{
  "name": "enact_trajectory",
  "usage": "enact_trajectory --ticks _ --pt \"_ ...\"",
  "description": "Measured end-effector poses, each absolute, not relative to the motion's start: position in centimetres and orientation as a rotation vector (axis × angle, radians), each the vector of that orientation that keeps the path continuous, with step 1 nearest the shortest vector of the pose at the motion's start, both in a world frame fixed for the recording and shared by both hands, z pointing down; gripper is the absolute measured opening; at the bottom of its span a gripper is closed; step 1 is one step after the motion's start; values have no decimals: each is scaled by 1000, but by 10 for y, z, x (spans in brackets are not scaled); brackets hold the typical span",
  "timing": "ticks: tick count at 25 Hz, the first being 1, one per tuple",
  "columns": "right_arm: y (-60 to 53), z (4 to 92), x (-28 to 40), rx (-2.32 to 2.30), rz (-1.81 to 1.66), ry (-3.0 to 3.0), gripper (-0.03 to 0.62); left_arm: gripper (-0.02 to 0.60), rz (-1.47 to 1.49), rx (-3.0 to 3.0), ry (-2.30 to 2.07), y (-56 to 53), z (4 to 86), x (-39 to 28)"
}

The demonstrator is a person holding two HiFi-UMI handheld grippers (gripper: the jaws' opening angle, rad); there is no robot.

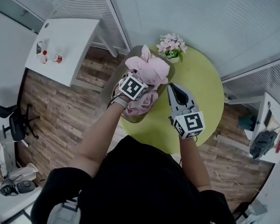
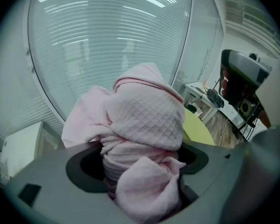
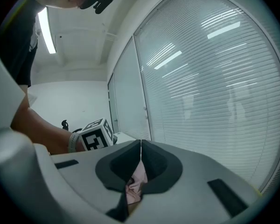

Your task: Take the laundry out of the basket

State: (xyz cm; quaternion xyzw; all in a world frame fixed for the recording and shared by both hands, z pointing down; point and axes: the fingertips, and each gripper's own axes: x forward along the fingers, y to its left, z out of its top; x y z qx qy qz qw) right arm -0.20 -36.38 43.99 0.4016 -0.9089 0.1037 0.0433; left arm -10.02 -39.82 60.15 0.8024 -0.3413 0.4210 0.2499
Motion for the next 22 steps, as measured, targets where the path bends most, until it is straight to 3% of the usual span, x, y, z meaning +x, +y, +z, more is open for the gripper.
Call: enact_trajectory --ticks 10,22 --pt "-335 409 10 1225 225 -2826 25 430 1148 2311 -979 -378 520 -81" --pt "-303 374 72 1389 98 -2808 25 430 1160 2436 -844 -331 480 -6"
